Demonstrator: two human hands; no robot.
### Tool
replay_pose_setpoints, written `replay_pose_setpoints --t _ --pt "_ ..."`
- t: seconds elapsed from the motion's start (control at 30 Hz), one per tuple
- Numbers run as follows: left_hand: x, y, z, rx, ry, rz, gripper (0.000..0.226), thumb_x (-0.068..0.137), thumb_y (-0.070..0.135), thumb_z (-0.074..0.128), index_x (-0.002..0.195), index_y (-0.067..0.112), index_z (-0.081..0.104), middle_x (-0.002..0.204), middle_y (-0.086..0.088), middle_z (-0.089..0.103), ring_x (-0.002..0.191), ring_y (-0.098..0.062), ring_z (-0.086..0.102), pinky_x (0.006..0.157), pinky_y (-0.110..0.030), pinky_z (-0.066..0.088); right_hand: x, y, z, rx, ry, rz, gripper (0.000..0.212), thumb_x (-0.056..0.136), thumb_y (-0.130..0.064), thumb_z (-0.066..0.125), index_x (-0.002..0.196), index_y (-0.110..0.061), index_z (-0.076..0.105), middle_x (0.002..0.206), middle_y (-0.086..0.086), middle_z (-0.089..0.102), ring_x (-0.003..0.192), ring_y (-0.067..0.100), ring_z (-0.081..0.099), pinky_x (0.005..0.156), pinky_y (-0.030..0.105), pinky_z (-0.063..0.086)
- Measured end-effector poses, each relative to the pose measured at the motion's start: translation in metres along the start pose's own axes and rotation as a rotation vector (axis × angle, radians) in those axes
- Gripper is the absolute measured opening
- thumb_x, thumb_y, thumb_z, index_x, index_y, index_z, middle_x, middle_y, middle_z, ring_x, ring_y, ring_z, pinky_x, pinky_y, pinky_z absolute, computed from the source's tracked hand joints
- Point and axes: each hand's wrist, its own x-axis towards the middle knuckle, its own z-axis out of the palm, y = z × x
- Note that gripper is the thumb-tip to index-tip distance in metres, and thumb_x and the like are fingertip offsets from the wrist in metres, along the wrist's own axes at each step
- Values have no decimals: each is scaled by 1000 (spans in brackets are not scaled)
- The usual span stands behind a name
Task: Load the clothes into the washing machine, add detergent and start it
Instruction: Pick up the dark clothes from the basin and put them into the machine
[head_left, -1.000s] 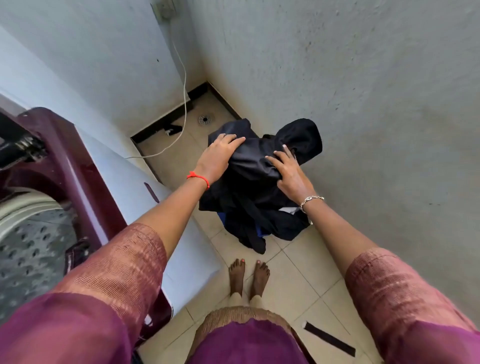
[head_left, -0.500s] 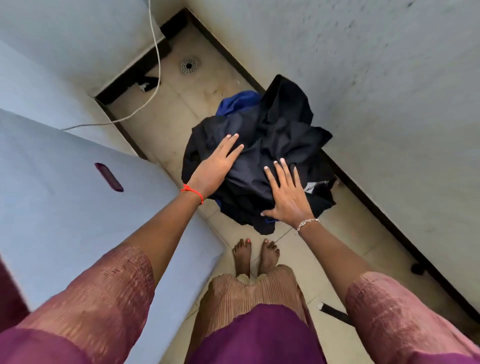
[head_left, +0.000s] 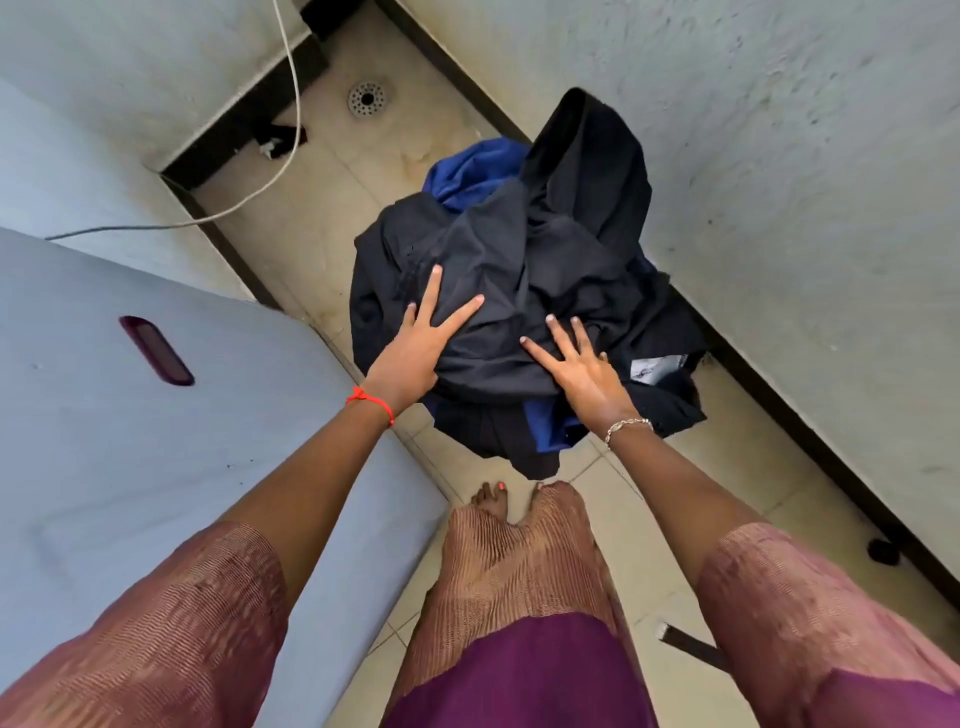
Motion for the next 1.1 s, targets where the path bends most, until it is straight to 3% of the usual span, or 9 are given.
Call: replay_pose_setpoints --t 0.07,0.13,0.3,0.4,0.6,0.73,0.87,0.93,1.1 --pt "-7 8 -15 -16 15 1 99 78 -18 49 148 38 7 157 -3 -18 114 -35 47 88 -38 49 -8 5 -24 56 3 -37 87 81 19 41 146 -32 14 157 5 9 143 35 6 97 49 45" --pt "-18 20 -37 -41 29 -33 90 79 -19 45 149 28 15 159 -4 -7 105 -34 52 88 -39 47 -15 10 -55 154 48 -34 73 83 17 37 143 -24 31 151 8 28 141 36 15 102 47 41" --pt "-43 54 -107 -546 314 -221 64 76 -15 44 137 6 46 148 -12 35 134 -30 37 110 -29 29 -37 3 -161 513 488 -5 51 61 18 43 102 0 68 99 21 65 100 41 57 94 42 42" --pt "-62 78 -161 -886 497 -272 45 78 -13 44 120 -5 58 123 -15 57 116 -21 51 89 -13 36 -49 -9 -228 628 669 0 49 58 16 40 94 2 70 93 21 67 91 36 62 86 29 42" --pt "-113 114 -271 -1383 623 -220 37 79 -10 41 103 9 62 75 3 63 70 -5 57 61 -17 49 -86 -38 -349 625 791 -21 52 63 21 40 98 -2 70 95 16 67 93 30 63 82 26 45" --pt "-138 133 -319 -1627 647 -275 34 88 -13 36 69 9 54 65 -4 54 59 -13 50 54 -23 45 -110 -54 -395 645 760 -61 67 66 21 41 125 -8 56 114 14 62 110 25 58 94 16 39" --pt "-157 152 -341 -1706 532 -182 35 94 -4 32 68 9 51 71 -6 53 61 -14 52 53 -22 46 -123 -67 -418 639 543 -237 88 75 12 48 148 -21 12 146 6 34 134 18 36 104 9 27" --pt "-161 157 -346 -1631 478 -111 36 95 -3 31 68 8 54 71 -6 56 60 -12 54 51 -21 48 -125 -69 -424 630 500 -346 86 82 -2 58 148 -16 5 151 -3 20 141 15 24 103 -1 20" --pt "-169 151 -356 -1435 344 14 31 95 -4 32 90 5 61 71 1 63 56 -3 59 52 -18 48 -133 -71 -429 629 488 -274 48 80 -8 63 127 -11 53 116 -3 61 108 3 51 87 3 40"
